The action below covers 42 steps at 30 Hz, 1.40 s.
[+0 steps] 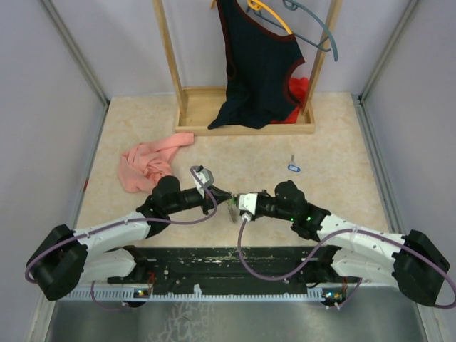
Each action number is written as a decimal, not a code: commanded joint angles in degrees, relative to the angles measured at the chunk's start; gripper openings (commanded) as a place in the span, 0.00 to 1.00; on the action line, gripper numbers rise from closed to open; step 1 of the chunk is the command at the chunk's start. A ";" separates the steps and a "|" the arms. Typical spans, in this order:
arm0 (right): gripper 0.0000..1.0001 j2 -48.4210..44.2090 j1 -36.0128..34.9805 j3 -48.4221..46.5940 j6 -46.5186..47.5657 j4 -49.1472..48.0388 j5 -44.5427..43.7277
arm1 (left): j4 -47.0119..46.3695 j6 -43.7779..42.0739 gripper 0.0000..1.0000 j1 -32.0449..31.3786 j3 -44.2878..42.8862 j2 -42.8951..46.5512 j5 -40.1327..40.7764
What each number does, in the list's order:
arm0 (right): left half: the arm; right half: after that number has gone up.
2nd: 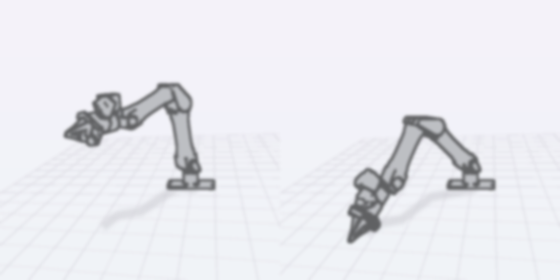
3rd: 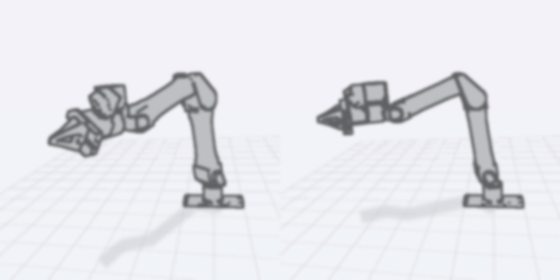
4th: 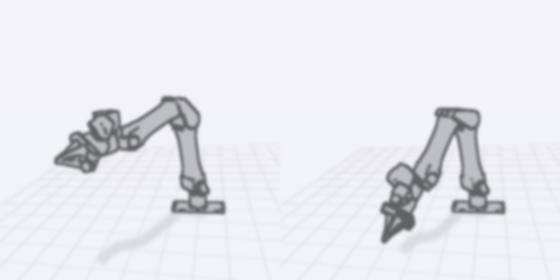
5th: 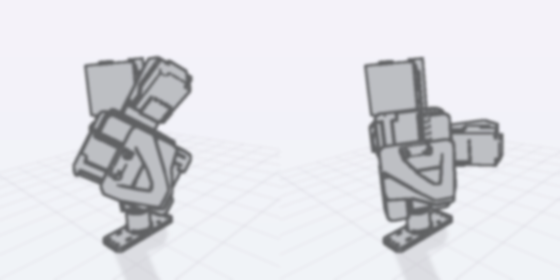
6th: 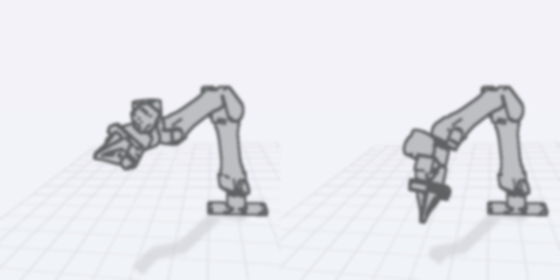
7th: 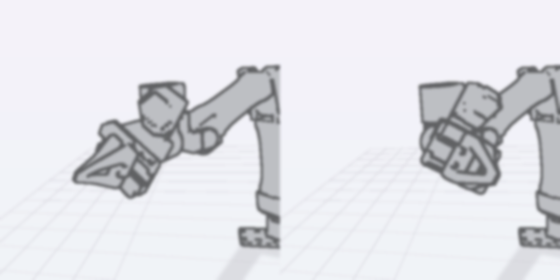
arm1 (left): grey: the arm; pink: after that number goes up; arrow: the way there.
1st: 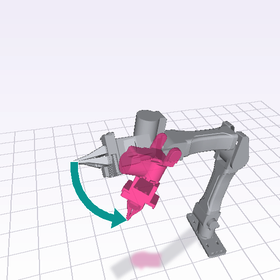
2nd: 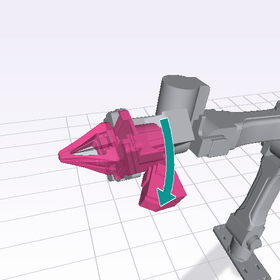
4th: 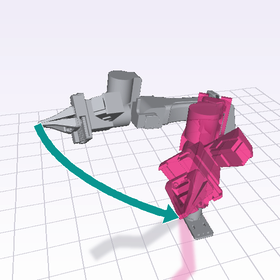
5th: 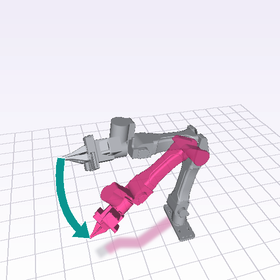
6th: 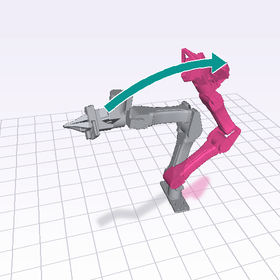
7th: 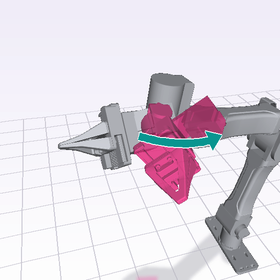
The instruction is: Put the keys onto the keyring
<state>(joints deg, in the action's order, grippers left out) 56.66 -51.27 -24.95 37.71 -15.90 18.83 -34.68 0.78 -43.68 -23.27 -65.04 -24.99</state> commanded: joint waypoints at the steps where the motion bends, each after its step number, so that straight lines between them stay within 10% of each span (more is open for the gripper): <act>1: 0.00 0.74 -0.34 0.18 -1.98 -2.12 0.67 | -6.24 1.20 0.01 0.53 0.59 0.77 2.66; 42: 0.00 -0.42 2.48 -0.26 -3.22 -6.79 0.45 | -41.77 14.00 0.00 -11.03 14.05 -7.55 38.44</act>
<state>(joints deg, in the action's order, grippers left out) 59.88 -50.28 -23.29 34.50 -24.80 18.44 -70.02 14.83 -55.00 -10.83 -74.13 6.70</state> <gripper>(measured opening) 0.010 0.008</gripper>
